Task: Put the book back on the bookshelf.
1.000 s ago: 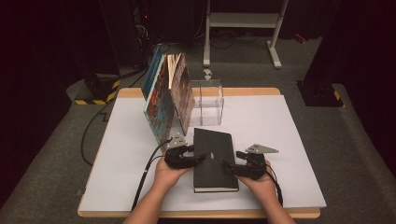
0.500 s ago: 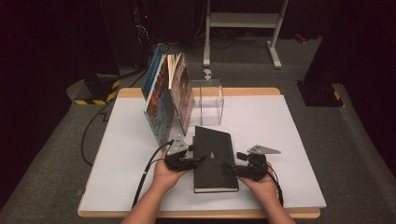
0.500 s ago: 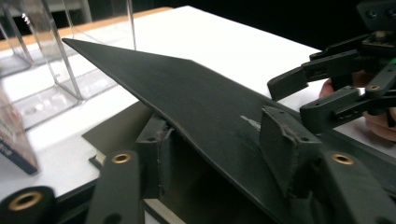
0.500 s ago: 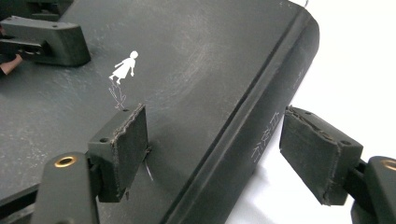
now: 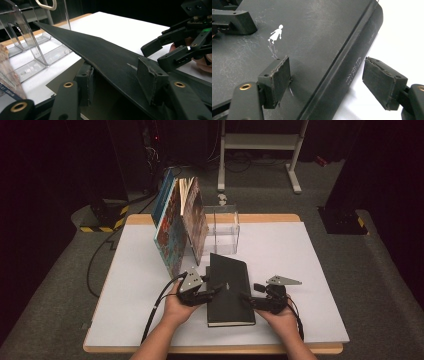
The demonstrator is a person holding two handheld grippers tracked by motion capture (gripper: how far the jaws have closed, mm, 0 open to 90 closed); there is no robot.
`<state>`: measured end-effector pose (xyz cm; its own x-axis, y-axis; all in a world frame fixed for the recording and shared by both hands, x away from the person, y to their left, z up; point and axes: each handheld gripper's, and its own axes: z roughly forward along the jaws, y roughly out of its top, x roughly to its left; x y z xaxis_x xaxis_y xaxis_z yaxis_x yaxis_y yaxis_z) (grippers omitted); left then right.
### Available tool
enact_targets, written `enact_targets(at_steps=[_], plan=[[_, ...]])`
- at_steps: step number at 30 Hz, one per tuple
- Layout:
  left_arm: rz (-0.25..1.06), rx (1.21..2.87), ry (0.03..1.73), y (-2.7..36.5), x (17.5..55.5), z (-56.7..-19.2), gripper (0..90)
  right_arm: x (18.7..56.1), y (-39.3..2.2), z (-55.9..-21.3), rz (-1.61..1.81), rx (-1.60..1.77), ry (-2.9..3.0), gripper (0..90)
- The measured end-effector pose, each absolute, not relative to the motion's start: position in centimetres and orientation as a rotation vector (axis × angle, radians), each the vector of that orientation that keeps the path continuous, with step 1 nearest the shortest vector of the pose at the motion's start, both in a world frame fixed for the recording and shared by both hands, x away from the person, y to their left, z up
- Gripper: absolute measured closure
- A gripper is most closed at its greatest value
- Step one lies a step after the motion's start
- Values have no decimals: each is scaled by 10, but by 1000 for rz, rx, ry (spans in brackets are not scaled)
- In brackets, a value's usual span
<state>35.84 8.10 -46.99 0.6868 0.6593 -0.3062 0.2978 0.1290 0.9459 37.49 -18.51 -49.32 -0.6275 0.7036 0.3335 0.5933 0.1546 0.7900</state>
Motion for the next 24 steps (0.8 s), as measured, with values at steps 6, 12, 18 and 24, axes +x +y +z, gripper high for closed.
enact_targets(at_steps=[6, 12, 18, 24], plan=[[364, 1461, 790, 80, 350, -467, 501, 378, -185, -495, 1538, 1337, 2318, 135], [432, 1458, 719, 78, 338, -463, 500, 379, -184, -494, 1608, 1359, 2335, 76], [459, 1449, 685, 78, 333, -464, 500, 380, -184, -494, 1652, 1359, 2344, 70], [481, 1445, 659, 77, 330, -463, 500, 383, -184, -496, 1700, 1373, 2365, 63]])
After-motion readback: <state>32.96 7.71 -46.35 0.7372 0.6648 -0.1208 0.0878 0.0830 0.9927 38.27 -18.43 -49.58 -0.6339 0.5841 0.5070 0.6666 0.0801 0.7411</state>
